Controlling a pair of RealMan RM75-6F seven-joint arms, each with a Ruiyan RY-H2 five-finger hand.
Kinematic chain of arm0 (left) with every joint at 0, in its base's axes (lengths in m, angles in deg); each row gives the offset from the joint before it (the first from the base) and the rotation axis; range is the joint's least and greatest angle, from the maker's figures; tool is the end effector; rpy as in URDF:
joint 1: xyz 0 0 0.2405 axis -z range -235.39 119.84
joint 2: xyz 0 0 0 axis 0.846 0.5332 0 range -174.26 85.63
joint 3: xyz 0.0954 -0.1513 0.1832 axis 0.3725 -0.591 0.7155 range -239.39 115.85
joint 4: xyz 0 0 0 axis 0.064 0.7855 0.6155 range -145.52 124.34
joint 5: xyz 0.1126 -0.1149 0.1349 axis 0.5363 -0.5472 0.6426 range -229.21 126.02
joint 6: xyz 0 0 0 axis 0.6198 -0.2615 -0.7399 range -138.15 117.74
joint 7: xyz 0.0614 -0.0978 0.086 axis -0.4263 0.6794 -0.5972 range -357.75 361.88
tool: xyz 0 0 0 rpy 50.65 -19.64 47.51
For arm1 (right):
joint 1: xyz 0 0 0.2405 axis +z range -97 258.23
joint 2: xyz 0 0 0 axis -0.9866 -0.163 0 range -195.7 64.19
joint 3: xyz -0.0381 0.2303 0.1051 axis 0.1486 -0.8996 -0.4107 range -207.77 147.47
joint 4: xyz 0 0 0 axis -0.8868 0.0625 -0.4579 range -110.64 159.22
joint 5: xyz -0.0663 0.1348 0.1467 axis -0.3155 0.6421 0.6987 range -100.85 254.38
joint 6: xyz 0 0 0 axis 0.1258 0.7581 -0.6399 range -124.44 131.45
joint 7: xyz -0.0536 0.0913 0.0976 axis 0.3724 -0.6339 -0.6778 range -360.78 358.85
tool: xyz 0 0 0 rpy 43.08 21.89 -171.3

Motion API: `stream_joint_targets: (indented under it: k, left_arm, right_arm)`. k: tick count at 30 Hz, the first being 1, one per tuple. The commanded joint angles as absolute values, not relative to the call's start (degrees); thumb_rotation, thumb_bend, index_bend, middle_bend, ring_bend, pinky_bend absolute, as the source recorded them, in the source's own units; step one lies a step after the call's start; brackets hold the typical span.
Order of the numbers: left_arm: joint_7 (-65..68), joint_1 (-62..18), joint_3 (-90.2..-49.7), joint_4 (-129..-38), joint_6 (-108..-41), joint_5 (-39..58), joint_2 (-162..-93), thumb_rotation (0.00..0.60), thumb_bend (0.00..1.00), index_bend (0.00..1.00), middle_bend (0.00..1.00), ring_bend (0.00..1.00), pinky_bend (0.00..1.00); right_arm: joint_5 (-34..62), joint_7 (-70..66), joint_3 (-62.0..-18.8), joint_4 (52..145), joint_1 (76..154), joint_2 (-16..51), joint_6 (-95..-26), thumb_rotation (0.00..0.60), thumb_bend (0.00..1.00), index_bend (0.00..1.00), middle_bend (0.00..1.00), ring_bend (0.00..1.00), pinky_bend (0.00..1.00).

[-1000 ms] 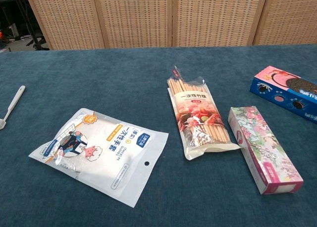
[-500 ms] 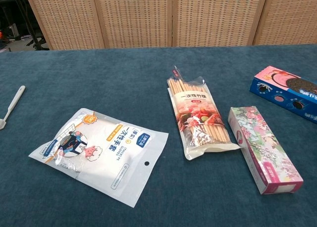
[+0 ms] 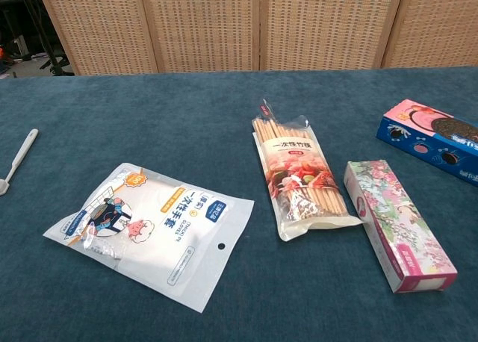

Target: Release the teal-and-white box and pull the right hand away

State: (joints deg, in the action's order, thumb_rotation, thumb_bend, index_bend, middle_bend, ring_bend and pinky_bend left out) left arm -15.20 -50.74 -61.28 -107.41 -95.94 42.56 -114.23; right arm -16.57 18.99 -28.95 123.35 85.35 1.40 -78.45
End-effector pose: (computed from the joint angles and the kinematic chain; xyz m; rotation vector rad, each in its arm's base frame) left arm -0.2619 0.1748 0.1102 -1.5902 -0.7338 -0.9047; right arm -0.2715 -0.1606 0.1117 1.6338 -0.7714 0.7819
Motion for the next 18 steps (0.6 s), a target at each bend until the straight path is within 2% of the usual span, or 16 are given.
stream_joint_targets:
  k: [1,2,3,5,8,11,18]
  left_arm:
    - [-15.19,-50.73,-61.28,-107.44,-95.93,42.56,-114.23,0.6,0.23,0.0,0.0,0.0,0.0]
    - [-15.17,-50.74,-61.28,-107.44,-95.94,42.56,-114.23,0.6,0.23,0.0,0.0,0.0,0.0]
    - [-15.15,-50.75,-61.28,-107.45,-95.97,42.57,-114.23,0.6,0.22,0.0,0.0,0.0,0.0]
    - [-15.06,-50.77,-61.29,-107.46,-96.05,42.64,-114.22,0.6,0.22,0.0,0.0,0.0,0.0]
    - [-15.05,-50.77,-61.31,-107.42,-96.05,42.62,-114.22,0.6,0.23,0.0,0.0,0.0,0.0]
    - [-15.11,-50.73,-61.31,-107.36,-95.93,42.57,-114.24,0.6,0.23,0.0,0.0,0.0,0.0]
    - [-14.97,-50.71,-61.33,-107.33,-95.93,42.57,-114.23,0.6,0.23,0.0,0.0,0.0,0.0]
  right_arm:
    - [-16.7,20.21,-29.57,122.84,85.33,2.26,-79.34,0.6,0.22,0.0,0.15,0.14,0.05]
    - [-16.93,20.45,-29.71,122.57,85.32,2.59,-79.69,0.6,0.23,0.0,0.25,0.24,0.15]
    - [-17.17,20.56,-29.81,122.32,85.31,2.9,-80.0,0.6,0.24,0.0,0.31,0.31,0.24]
    - [-17.72,20.42,-29.9,121.99,85.28,3.32,-80.6,0.6,0.27,0.0,0.45,0.48,0.47]
    - [-18.35,20.3,-29.96,121.68,85.16,3.64,-81.36,0.6,0.37,0.0,0.6,0.64,0.64]
    - [-18.4,20.72,-29.7,121.94,84.89,3.52,-81.53,0.6,0.52,0.0,0.68,0.73,0.72]
    - [-17.87,22.87,-28.27,124.57,84.44,2.15,-79.99,0.6,0.84,0.0,0.73,0.87,0.86]
